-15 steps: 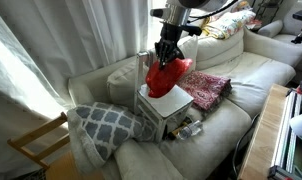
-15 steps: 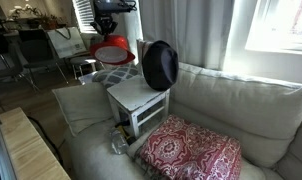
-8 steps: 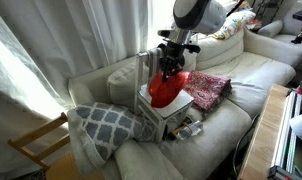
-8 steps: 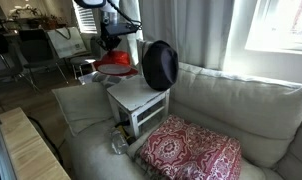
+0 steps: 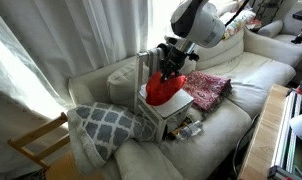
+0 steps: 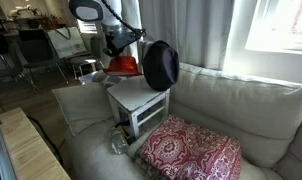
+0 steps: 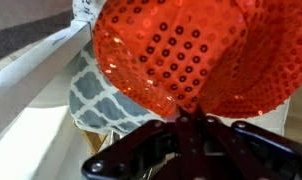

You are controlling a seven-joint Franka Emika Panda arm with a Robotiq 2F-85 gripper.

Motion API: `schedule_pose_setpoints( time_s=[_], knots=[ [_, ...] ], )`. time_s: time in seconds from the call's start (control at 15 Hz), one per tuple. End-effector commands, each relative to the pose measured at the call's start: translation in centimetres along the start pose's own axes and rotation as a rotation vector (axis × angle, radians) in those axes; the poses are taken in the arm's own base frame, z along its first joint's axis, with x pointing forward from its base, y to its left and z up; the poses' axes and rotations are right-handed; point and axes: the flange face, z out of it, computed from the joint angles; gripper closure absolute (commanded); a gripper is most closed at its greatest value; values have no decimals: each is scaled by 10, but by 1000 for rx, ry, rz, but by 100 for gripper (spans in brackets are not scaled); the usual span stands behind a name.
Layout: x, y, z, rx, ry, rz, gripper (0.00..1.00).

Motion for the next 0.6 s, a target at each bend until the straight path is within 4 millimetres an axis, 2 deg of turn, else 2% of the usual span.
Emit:
schedule_pose_setpoints(
  time_s=[0.0,0.53],
  knots=[
    [-14,-10,6,-41,-21,-23,99],
    [-24,-28,28,-34,1,21,99]
  ],
)
